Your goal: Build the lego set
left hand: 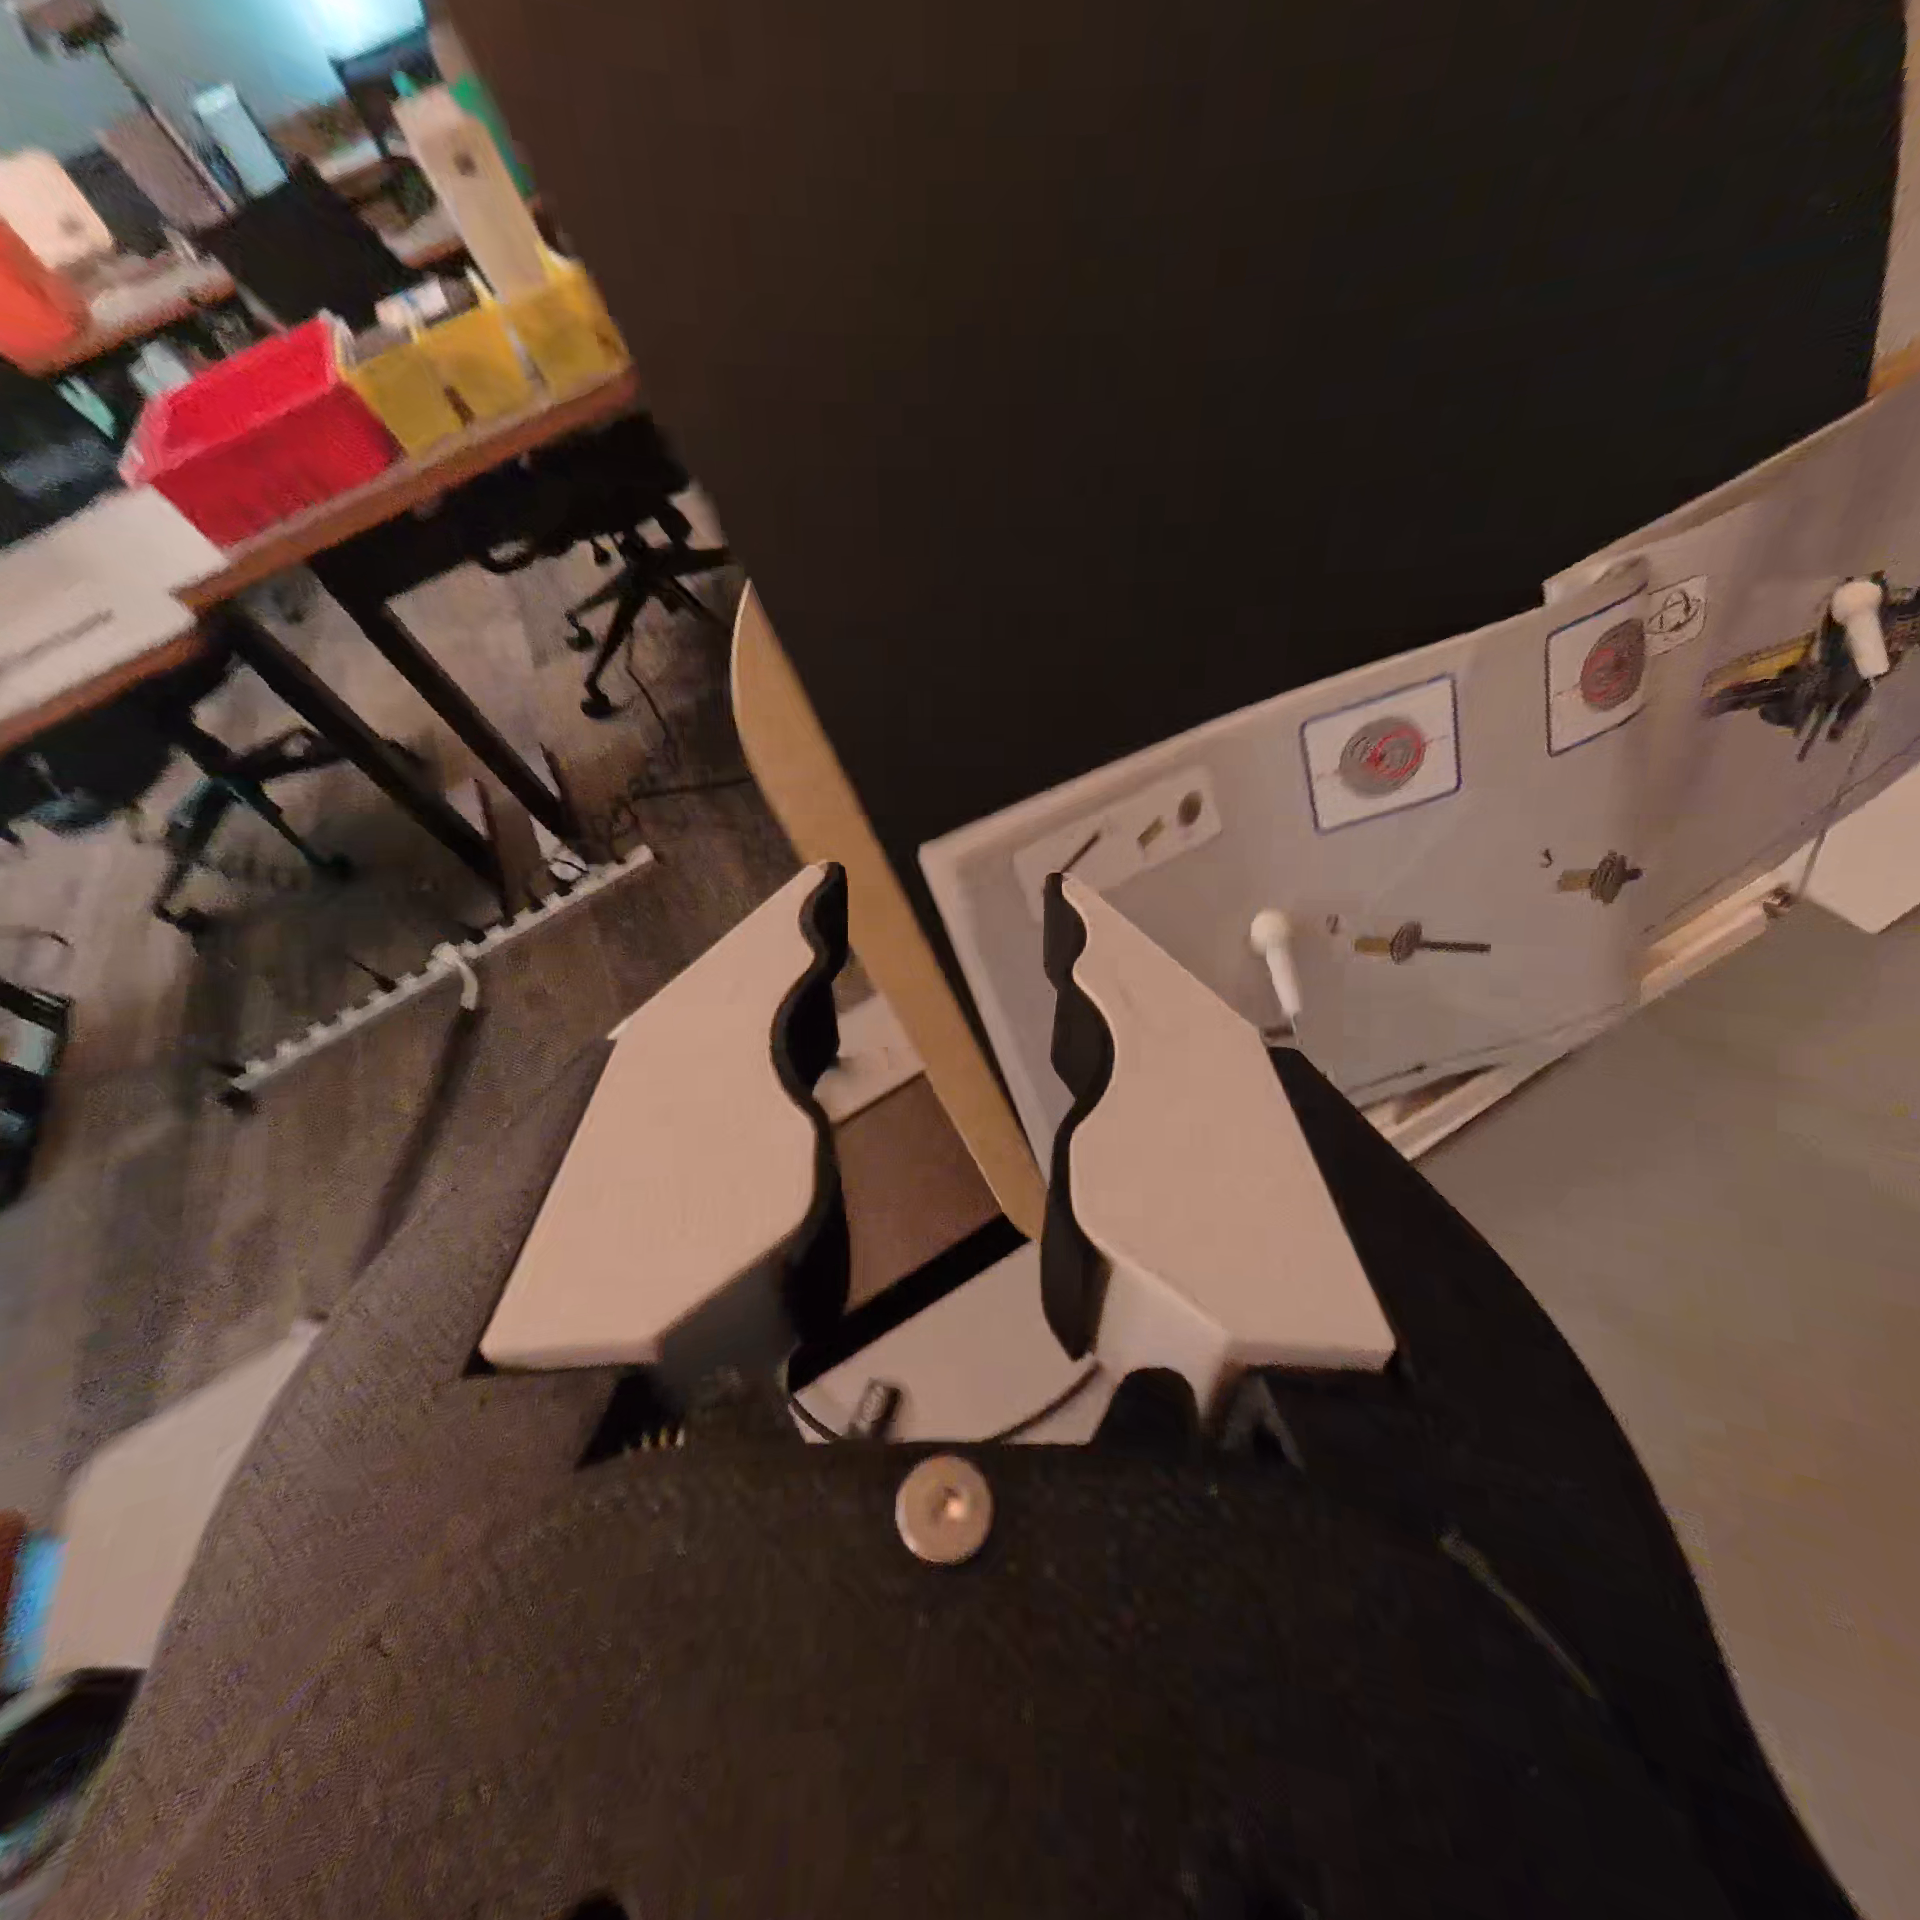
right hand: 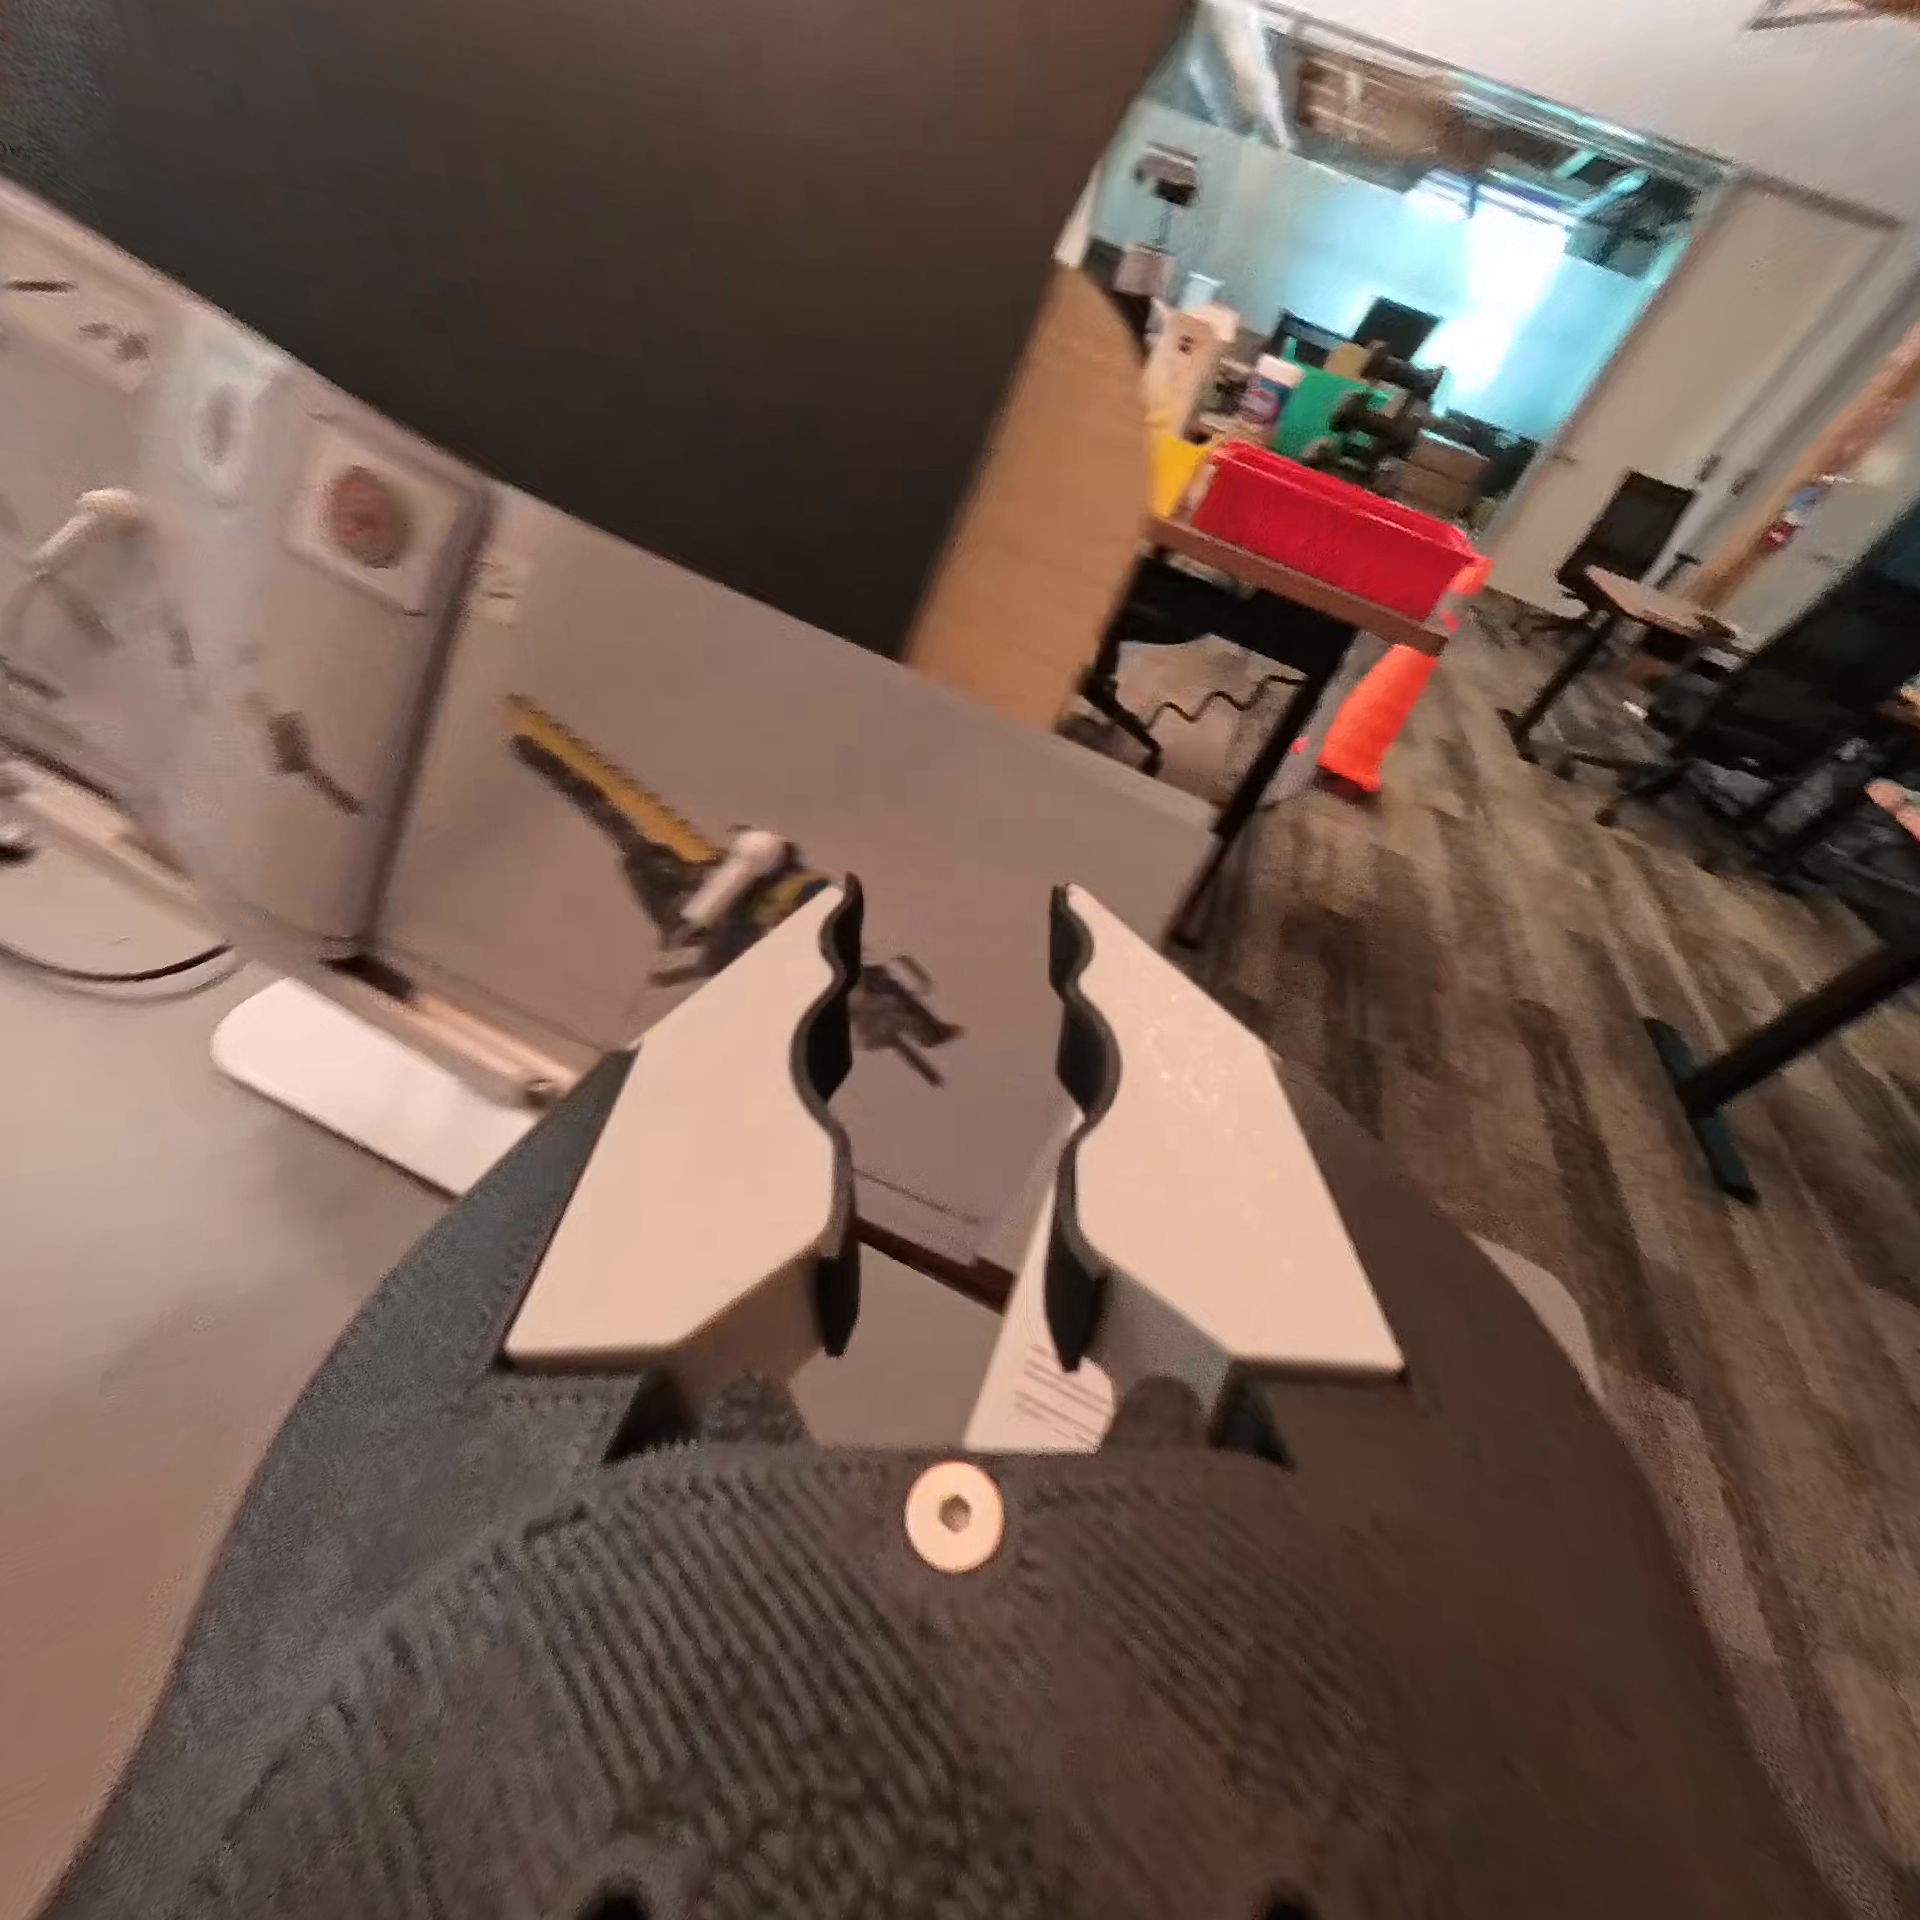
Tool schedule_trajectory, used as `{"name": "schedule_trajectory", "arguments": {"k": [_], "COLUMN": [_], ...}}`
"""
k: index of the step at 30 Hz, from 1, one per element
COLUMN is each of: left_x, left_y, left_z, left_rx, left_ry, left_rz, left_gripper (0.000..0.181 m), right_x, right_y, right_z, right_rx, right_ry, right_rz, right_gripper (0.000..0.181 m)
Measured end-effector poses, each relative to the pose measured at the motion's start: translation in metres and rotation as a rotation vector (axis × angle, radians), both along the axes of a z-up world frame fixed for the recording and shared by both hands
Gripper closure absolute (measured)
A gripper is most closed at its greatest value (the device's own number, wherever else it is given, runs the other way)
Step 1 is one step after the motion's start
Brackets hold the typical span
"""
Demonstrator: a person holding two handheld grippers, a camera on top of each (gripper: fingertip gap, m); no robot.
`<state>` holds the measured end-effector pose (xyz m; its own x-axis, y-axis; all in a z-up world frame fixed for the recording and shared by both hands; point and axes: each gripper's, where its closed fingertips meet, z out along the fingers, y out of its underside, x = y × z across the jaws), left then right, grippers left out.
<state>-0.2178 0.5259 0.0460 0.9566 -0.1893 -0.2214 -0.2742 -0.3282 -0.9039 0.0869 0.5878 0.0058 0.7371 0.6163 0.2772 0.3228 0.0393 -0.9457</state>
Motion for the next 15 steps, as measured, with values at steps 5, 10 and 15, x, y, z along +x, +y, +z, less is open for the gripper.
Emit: {"name": "schedule_trajectory", "arguments": {"k": [5,10,15], "left_x": [-0.008,0.002,0.009], "left_y": [-0.017,-0.012,-0.008], "left_z": [-0.041,-0.071,-0.079], "left_rx": [-0.076,-0.153,-0.136], "left_ry": [-0.221,-0.286,-0.228], "left_rz": [-0.023,-0.048,-0.047], "left_gripper": [0.139,0.123,0.121], "right_x": [0.028,0.010,0.018], "right_y": [0.028,0.023,0.031], "right_z": [-0.029,-0.047,-0.048], "right_rx": [-0.185,-0.370,-0.449], "right_ry": [0.049,0.149,0.188], "right_rz": [-0.015,0.173,0.168], "right_gripper": [0.131,0.115,0.152]}}
